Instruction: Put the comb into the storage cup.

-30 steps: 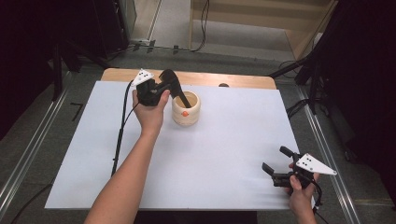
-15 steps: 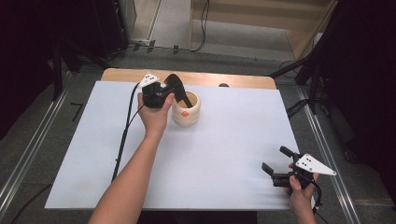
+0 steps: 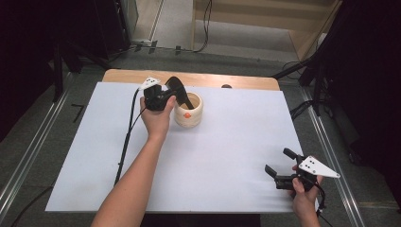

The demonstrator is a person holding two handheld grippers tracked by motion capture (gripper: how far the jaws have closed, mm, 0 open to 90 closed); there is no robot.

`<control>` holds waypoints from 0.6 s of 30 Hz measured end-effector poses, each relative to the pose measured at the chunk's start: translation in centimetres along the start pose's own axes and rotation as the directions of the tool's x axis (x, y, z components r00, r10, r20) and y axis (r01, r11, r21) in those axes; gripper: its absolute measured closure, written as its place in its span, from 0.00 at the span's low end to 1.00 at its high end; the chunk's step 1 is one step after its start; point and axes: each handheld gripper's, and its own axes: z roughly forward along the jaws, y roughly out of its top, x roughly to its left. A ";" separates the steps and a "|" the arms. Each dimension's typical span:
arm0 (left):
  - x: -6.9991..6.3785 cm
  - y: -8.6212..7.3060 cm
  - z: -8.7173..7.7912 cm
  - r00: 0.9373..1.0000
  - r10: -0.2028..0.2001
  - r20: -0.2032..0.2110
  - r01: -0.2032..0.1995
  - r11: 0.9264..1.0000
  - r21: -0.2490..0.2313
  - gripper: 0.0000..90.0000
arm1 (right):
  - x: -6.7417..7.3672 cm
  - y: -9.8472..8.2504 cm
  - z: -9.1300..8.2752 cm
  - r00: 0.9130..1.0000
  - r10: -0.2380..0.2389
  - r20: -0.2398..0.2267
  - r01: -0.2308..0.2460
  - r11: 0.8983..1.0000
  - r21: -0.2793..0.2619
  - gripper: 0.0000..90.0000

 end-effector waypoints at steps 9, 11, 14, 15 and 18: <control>0.2 -0.4 -0.1 0.998 0.019 -0.063 -0.018 1.000 0.019 0.54 | 0.0 0.0 0.0 1.000 -0.001 0.002 0.001 1.000 0.001 0.00; 0.3 -0.4 -0.2 0.997 0.029 -0.069 -0.028 0.999 0.026 0.41 | 0.0 0.0 0.0 1.000 -0.003 0.002 0.003 1.000 0.001 0.00; 0.2 -0.4 -0.4 0.995 0.053 -0.081 -0.051 0.998 0.028 0.18 | 0.0 0.0 0.1 1.000 -0.005 0.001 0.005 1.000 -0.001 0.00; 0.0 -0.5 -0.5 0.993 0.071 -0.096 -0.068 0.997 0.028 0.13 | 0.0 0.0 0.1 1.000 -0.006 0.001 0.006 1.000 -0.001 0.00; 0.1 -0.5 -0.9 0.993 0.079 -0.086 -0.077 0.997 0.025 0.00 | 0.0 0.0 0.1 1.000 -0.009 0.001 0.009 1.000 -0.001 0.00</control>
